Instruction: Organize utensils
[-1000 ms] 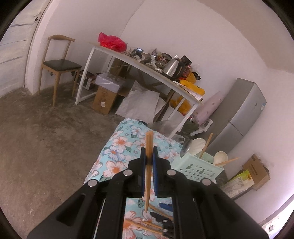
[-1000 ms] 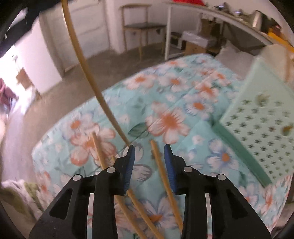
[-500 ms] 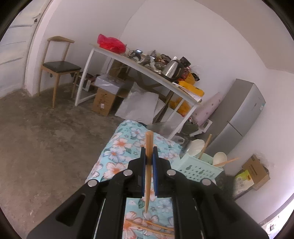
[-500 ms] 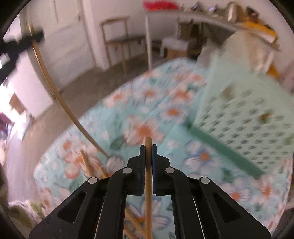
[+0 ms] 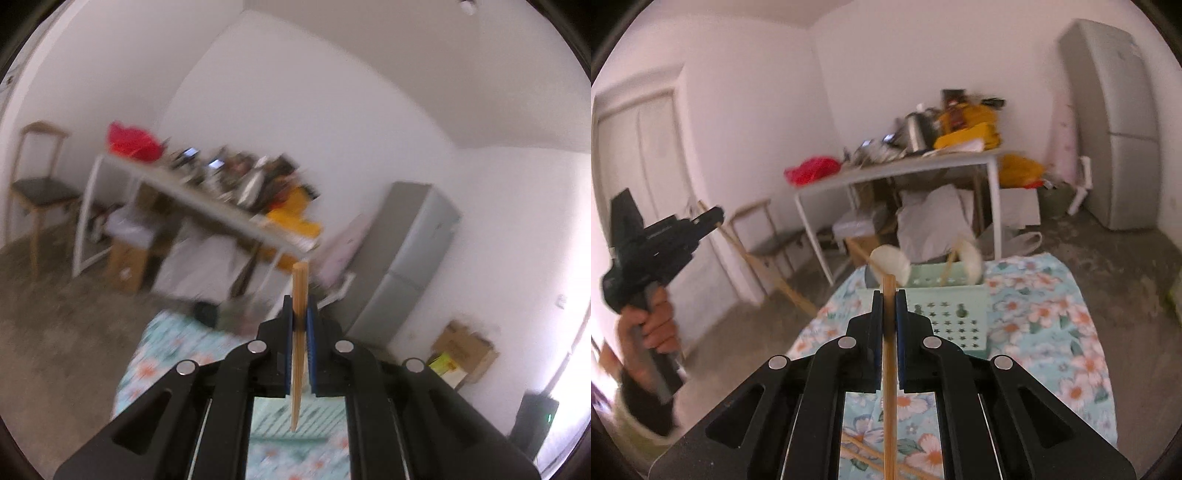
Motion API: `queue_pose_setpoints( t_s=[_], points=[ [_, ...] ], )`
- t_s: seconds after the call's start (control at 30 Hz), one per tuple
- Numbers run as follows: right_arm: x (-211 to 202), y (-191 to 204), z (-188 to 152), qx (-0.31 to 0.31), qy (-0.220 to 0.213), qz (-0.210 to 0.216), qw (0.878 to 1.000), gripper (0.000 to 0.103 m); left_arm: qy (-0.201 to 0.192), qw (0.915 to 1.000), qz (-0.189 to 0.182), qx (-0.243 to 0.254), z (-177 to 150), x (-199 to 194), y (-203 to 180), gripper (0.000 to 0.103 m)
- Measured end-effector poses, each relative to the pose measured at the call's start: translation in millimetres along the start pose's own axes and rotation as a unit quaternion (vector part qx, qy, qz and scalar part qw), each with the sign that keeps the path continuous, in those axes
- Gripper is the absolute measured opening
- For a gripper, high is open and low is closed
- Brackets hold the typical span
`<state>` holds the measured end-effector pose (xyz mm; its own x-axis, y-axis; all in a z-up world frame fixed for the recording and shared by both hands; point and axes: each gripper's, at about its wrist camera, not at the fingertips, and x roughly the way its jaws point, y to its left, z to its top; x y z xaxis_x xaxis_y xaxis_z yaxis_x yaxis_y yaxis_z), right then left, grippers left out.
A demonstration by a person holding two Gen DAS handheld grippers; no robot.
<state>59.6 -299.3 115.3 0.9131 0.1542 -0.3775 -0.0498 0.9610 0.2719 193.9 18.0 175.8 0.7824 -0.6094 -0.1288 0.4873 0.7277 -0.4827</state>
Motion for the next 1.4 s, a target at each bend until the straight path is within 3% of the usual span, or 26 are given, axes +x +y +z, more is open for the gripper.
queue_pose_setpoints(
  t_s=[0.07,0.2,0.43,0.6,0.97,1.2,1.4],
  points=[
    [-11,-4,-2,0.012,-0.011,-0.003,1.0,0.005,-0.001,0.9997,-0.022,0.01,9,22,-16,0.006],
    [-25,-11,-6,0.028,-0.024,-0.003,0.999,0.005,0.022,0.9992,-0.032,0.005,12,70,-32,0.006],
    [-45,-21,-7,0.033,-0.039,-0.008,0.999,0.005,0.047,0.9985,0.01,0.026,-11,142,-43,0.006],
    [-47,-23,-11,0.039,-0.042,-0.004,0.998,0.005,0.072,0.9947,0.042,0.061,-38,171,-51,0.006],
    [-40,-23,-10,0.043,-0.037,0.003,0.998,0.005,0.079,0.9942,0.038,0.063,-42,157,-46,0.01],
    [-29,-21,-4,0.044,-0.036,0.014,0.998,0.005,0.057,0.9968,0.017,0.053,-31,116,-49,0.021],
    [-1,-18,28,0.017,-0.065,0.015,0.998,0.005,0.079,0.9956,0.028,0.043,-41,75,-38,0.028]
  ],
)
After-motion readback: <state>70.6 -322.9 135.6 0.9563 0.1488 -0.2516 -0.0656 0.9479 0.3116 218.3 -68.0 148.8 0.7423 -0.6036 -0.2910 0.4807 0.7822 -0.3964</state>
